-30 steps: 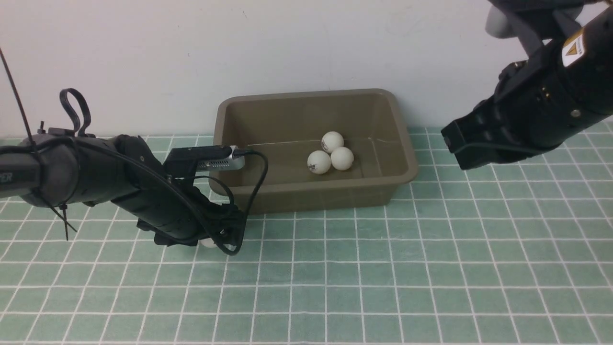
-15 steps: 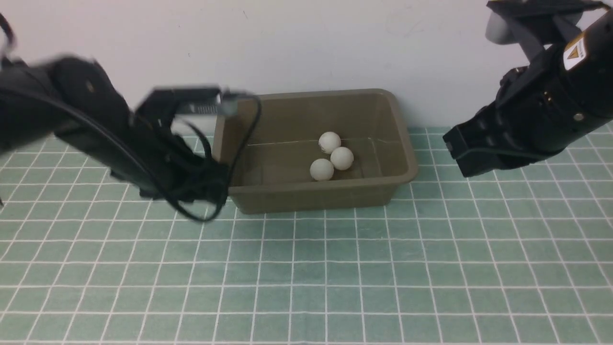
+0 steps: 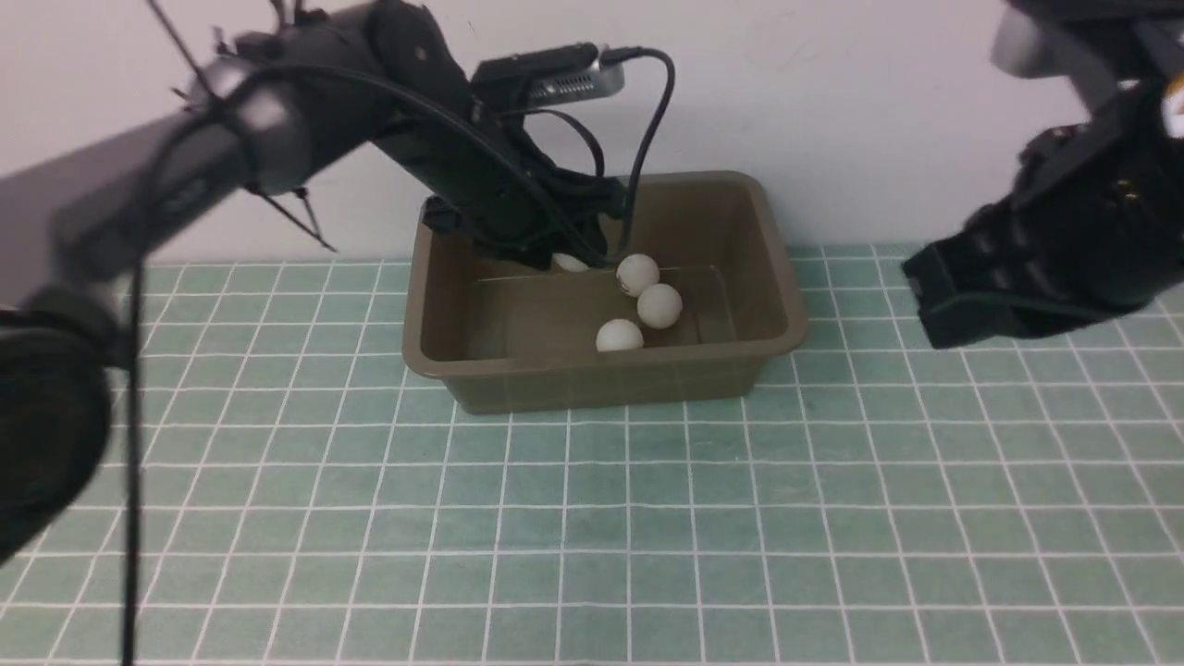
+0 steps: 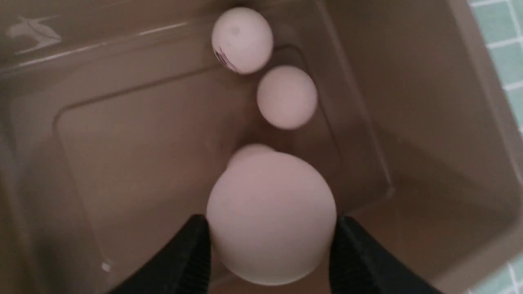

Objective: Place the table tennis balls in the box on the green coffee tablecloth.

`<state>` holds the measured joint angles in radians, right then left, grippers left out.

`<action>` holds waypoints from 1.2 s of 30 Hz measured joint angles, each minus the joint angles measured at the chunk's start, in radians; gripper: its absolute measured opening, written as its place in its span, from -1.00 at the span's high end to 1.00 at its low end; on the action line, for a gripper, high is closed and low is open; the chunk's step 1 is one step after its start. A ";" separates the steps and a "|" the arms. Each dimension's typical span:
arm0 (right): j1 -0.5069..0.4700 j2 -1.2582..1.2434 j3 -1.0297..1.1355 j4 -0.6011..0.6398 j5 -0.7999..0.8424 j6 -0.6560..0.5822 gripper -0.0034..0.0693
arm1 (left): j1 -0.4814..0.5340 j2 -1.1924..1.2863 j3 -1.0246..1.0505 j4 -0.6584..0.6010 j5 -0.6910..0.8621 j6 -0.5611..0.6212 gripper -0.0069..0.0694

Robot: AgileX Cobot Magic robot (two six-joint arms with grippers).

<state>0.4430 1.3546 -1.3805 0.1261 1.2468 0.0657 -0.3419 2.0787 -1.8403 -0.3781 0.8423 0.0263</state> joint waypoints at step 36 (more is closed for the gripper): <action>0.000 -0.999 1.039 -0.303 -1.049 0.072 0.95 | 0.001 0.115 -0.179 0.011 0.172 -0.010 -0.27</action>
<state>0.4430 0.3554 -0.3418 -0.1764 0.1978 0.1376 -0.3408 2.1936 -2.0192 -0.3668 1.0145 0.0167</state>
